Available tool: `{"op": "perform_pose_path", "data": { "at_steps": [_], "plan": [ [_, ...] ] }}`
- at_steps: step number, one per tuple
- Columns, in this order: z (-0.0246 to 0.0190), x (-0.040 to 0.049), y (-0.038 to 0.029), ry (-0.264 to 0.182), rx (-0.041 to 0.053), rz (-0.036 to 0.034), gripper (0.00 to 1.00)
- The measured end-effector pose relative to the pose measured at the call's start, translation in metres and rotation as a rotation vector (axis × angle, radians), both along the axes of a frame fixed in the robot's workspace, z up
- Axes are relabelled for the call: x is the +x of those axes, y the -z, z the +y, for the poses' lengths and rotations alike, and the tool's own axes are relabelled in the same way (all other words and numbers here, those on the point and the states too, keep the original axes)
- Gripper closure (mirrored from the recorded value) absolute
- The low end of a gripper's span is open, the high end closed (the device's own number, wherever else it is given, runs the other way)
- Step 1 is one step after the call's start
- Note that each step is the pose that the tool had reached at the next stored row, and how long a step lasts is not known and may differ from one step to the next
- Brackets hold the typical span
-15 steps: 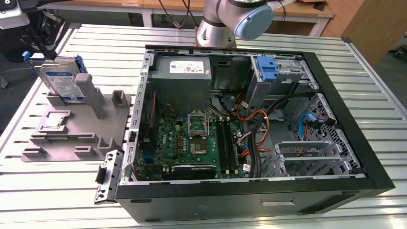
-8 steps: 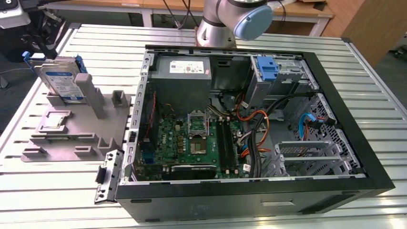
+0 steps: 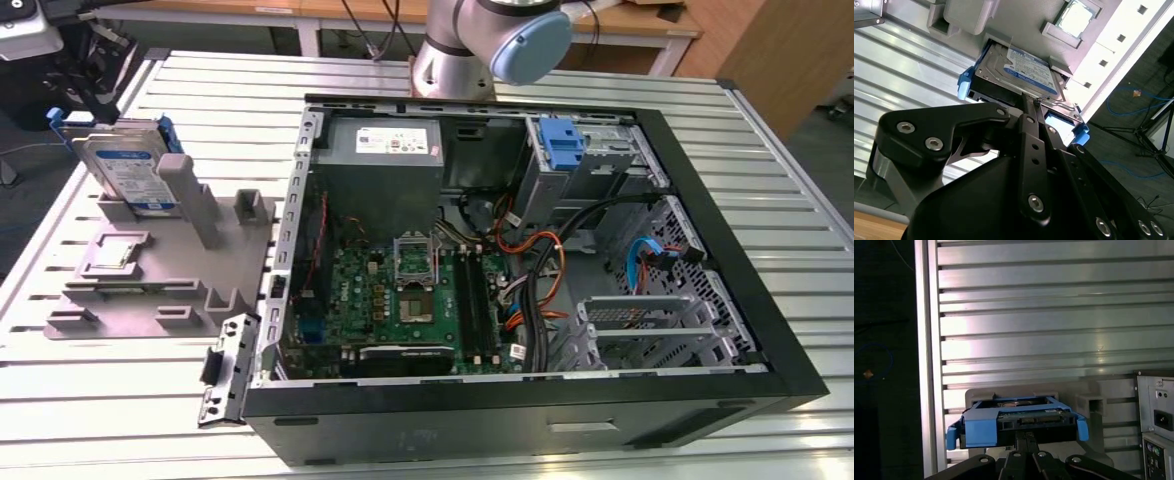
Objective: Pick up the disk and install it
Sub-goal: 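Reach for the disk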
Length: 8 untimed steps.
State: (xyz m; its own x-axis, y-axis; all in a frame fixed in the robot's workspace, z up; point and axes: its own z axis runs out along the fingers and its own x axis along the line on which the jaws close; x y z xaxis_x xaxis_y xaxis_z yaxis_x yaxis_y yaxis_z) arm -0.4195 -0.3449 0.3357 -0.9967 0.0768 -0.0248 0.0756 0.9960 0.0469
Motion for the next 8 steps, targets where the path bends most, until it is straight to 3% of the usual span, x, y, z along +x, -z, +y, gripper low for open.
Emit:
{"op": "perform_pose_path", "data": {
  "at_steps": [8],
  "plan": [
    [0.0, 0.0, -0.0021, 0.0, 0.0001, -0.0002, 0.89]
  ]
}}
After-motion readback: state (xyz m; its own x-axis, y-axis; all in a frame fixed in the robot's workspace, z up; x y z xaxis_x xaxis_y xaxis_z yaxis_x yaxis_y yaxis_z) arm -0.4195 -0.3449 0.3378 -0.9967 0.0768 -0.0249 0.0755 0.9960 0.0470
